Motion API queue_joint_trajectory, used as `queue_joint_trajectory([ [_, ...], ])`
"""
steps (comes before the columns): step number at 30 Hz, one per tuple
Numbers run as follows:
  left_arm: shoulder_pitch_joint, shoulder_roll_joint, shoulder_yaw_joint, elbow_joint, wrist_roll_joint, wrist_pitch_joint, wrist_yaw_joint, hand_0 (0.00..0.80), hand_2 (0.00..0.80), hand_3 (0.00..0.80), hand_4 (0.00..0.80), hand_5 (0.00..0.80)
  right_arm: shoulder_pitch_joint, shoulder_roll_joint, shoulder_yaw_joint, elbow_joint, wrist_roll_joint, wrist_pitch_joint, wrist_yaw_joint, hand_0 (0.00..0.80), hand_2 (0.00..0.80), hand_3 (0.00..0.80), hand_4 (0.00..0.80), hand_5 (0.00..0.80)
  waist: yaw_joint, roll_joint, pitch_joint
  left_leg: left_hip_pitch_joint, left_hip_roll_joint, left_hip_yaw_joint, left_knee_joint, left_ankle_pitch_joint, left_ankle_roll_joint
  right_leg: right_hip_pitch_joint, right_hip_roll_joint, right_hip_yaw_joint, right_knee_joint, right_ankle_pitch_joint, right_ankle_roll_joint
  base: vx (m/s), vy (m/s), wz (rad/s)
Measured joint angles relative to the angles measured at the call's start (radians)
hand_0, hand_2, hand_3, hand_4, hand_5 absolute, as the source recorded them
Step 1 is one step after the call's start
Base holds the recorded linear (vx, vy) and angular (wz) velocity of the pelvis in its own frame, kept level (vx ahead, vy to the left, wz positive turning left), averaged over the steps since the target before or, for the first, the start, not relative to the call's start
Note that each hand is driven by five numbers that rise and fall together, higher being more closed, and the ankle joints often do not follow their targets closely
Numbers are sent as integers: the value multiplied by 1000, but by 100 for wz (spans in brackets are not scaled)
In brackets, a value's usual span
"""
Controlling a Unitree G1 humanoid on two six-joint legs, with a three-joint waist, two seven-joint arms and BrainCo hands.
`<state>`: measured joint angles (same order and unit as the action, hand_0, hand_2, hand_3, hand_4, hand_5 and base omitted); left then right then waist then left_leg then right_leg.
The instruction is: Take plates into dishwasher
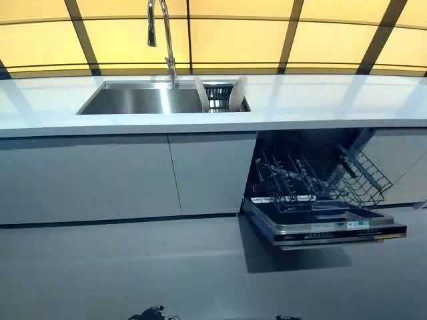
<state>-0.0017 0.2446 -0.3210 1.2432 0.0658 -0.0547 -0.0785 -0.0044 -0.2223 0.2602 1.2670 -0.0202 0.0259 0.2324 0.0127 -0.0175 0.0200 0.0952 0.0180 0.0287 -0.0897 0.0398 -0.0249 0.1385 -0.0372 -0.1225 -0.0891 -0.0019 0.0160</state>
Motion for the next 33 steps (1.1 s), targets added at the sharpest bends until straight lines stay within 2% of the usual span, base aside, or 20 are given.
queue_joint_trajectory([
  [8,0,0,0,0,0,-1,1,0,0,0,0,0,0,3,1,-1,0,-5,5,0,0,0,0,0,0,0,0,0,0,0,0,0,0,1,0,0,0,0,0,0,0,0],
  [13,2,0,1,0,1,1,1,0,0,0,0,0,1,0,22,-33,31,-62,123,0,0,0,0,0,2,-1,1,1,0,-1,0,0,0,5,1,-2,0,0,0,1,-6,0],
  [15,4,0,1,-1,13,2,1,0,0,0,0,0,9,-12,35,-143,90,-70,210,0,0,0,0,0,0,-4,2,1,0,-1,0,0,0,6,1,-3,0,0,0,2,-16,0],
  [19,17,3,5,-14,38,1,2,0,0,0,0,0,7,-39,69,-484,251,-58,356,0,0,0,0,0,0,-10,4,6,0,2,0,0,0,6,1,-4,0,0,0,8,11,0],
  [21,34,6,29,-35,39,0,8,0,0,0,0,0,9,-47,69,-734,380,-24,381,0,0,0,0,0,0,-15,9,13,-2,3,-1,-1,-1,11,0,-3,0,-1,1,40,102,-1],
  [22,37,7,29,-39,39,-1,10,0,0,0,0,0,8,-49,69,-782,421,-17,383,0,0,0,0,0,0,-17,9,14,-2,3,-1,-1,-1,12,-1,-2,0,-1,1,28,147,-3],
  [23,44,9,29,-39,38,-2,14,0,0,0,0,0,0,-48,65,-937,542,-7,383,0,0,0,0,0,0,-17,10,14,-4,6,-1,-2,1,11,-3,2,0,-2,3,25,151,-8],
  [25,53,10,29,-38,36,-6,23,0,0,0,0,0,-36,-20,57,-1094,664,-14,381,0,0,0,0,0,-2,-18,9,18,-6,18,-1,-3,3,9,-6,10,4,-1,6,27,173,-15],
  [28,52,9,28,-38,25,-12,31,0,0,0,0,0,-122,0,26,-1203,757,-25,349,0,0,0,0,0,-2,-15,11,17,-13,27,-1,-4,8,-3,-16,21,28,-6,17,21,210,-10],
  [33,47,7,22,-28,-6,-28,31,0,0,0,0,0,-324,-42,-83,-1207,828,-68,212,0,0,0,0,0,1,-3,34,15,-42,27,4,-11,45,-60,-53,31,157,-57,48,24,175,-2],
])
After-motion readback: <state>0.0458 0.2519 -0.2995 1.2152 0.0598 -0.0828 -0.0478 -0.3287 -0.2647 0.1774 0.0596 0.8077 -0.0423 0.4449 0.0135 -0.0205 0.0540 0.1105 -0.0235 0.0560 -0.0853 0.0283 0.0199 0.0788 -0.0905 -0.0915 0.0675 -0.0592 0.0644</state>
